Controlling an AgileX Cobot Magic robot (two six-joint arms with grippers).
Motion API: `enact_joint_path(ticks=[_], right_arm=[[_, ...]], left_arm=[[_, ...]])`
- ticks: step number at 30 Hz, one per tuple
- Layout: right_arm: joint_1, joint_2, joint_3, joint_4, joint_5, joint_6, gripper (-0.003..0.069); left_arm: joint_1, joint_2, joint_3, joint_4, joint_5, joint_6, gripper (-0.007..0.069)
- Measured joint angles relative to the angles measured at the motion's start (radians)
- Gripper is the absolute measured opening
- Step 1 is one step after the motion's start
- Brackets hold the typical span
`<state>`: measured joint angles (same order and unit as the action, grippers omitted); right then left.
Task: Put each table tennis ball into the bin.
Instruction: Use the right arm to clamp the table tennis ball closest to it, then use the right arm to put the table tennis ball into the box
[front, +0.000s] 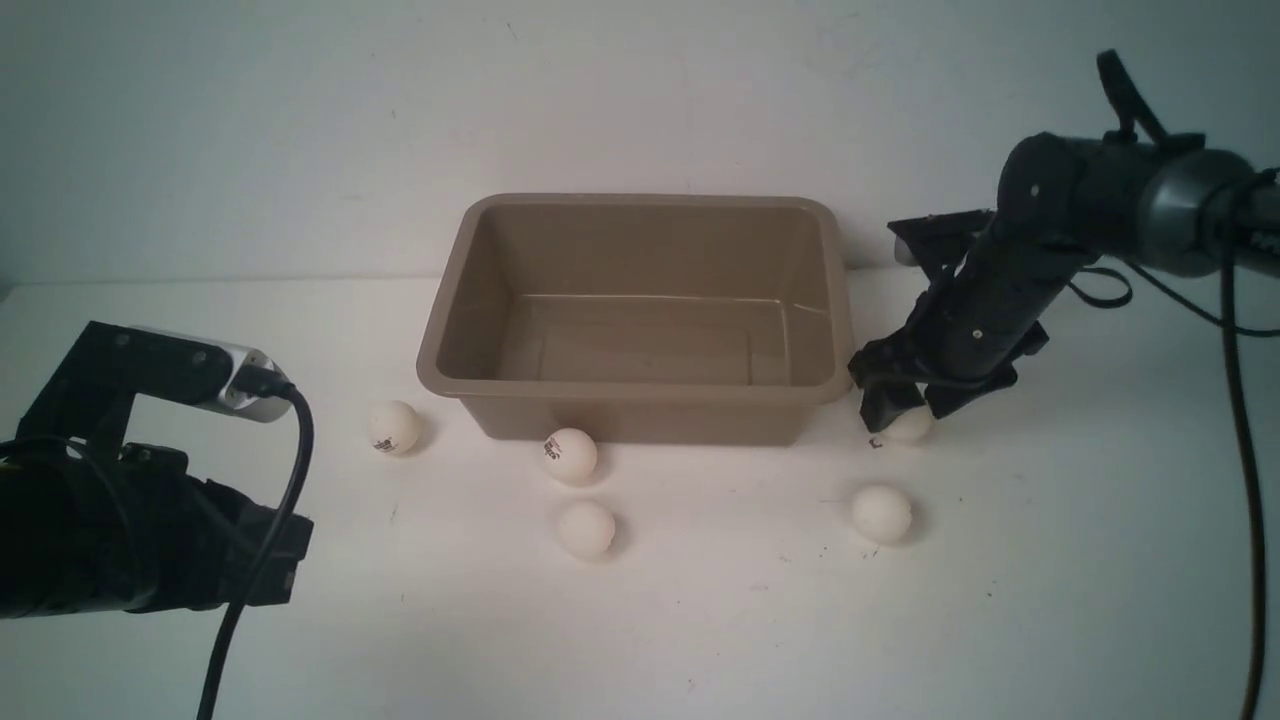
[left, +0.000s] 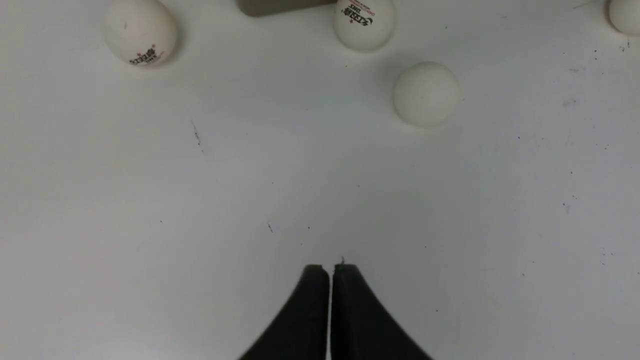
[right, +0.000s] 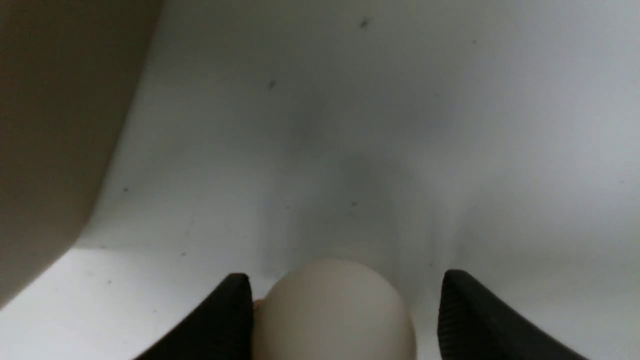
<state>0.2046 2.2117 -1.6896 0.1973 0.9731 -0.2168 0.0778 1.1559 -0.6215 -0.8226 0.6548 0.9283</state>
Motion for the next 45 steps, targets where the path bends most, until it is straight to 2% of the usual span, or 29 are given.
enact_joint_path(ticks=[1,2,6,10,13,16,20,23,28,35,40,45], right_arm=[[0.0,0.0,0.0,-0.011,-0.003,0.01,0.0417],[0.0,0.0,0.0,-0.046,-0.009,0.037,0.0358],[0.0,0.0,-0.012,-0.11,0.013,0.053,0.036],[0.0,0.0,-0.089,-0.15,0.125,0.053,0.036],[0.001,0.0,-0.192,-0.137,0.186,0.053,0.036],[0.023,-0.002,-0.367,-0.06,0.236,0.037,0.036],[0.116,0.0,-0.515,-0.022,0.248,0.03,0.036],[0.2,0.029,-0.54,-0.049,0.255,0.039,0.036],[0.266,0.099,-0.536,-0.078,0.266,0.039,0.036],[0.276,0.112,-0.537,-0.071,0.271,0.042,0.036],[0.276,0.096,-0.537,-0.073,0.274,0.054,0.0394],[0.277,-0.003,-0.536,-0.144,0.28,0.053,0.0407]], left_arm=[[0.0,0.0,0.0,0.0,0.0,0.0,-0.0004],[0.0,0.0,0.0,0.0,0.0,0.0,-0.0004],[0.0,0.0,0.0,0.0,0.0,0.0,-0.0004],[0.0,0.0,-0.001,0.0,0.0,0.0,-0.0004],[0.0,0.0,-0.001,0.0,0.0,0.0,-0.0004],[0.0,0.0,-0.001,0.0,0.0,0.0,-0.0004],[0.0,0.0,-0.001,0.012,0.0,0.0,-0.0004],[0.0,0.0,-0.001,0.016,0.0,0.0,-0.0004],[0.0,0.0,-0.001,0.017,0.005,0.0,-0.0004],[0.0,0.0,-0.001,0.019,0.023,0.0,-0.0004],[0.0,0.0,-0.001,0.019,0.027,0.0,-0.0004],[0.0,0.0,-0.001,0.019,0.028,0.0,-0.0004]])
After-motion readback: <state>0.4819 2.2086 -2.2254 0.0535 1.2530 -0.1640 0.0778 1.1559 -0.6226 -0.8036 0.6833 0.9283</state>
